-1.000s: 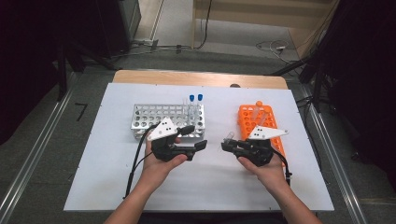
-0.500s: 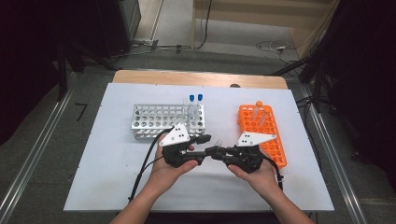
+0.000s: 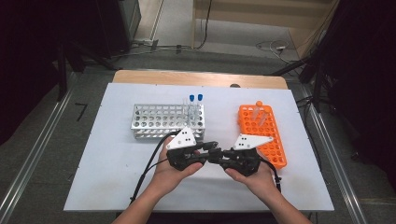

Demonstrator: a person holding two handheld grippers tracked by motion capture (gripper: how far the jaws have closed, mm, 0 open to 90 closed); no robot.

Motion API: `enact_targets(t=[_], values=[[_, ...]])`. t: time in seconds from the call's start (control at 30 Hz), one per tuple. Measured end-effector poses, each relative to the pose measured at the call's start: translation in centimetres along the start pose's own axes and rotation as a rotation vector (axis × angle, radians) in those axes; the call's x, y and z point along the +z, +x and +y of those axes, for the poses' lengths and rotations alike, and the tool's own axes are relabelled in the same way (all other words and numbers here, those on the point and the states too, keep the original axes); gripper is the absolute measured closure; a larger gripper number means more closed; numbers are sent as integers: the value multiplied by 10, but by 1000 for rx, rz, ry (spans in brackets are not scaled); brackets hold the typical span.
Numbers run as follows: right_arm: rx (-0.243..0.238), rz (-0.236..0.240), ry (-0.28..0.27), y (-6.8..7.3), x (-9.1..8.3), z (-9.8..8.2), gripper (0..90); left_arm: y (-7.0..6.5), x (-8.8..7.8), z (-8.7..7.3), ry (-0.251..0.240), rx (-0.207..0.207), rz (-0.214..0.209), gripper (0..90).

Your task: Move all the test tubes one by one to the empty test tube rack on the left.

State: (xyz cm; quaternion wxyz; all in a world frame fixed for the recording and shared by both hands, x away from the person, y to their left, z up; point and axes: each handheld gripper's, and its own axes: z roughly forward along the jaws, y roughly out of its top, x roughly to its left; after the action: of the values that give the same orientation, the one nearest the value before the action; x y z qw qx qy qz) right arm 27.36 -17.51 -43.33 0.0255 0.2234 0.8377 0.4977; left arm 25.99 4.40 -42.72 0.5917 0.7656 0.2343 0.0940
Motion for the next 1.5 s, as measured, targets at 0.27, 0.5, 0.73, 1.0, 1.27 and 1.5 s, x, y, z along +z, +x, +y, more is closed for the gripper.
enact_targets(t=[0.27, 0.5, 0.73, 1.0, 1.27, 1.5], values=[[9, 13, 2, -1, 0, 0, 742, 0, -1, 0, 2, 16, 16, 762], [9, 17, -8, -2, 0, -1, 730, -1, -2, 1, -7, 24, 26, 765], [-27, 7, -66, -5, -3, -3, 512, 5, -9, 2, -29, 10, 54, 765], [4, -60, -54, -22, -16, -7, 191, 17, -20, 4, -55, -21, 86, 766], [13, -77, -64, -42, -42, -17, 32, 33, -32, 3, -70, -49, 128, 765], [32, -111, -89, -59, -62, -23, 13, 47, -46, 5, -94, -67, 173, 765]])
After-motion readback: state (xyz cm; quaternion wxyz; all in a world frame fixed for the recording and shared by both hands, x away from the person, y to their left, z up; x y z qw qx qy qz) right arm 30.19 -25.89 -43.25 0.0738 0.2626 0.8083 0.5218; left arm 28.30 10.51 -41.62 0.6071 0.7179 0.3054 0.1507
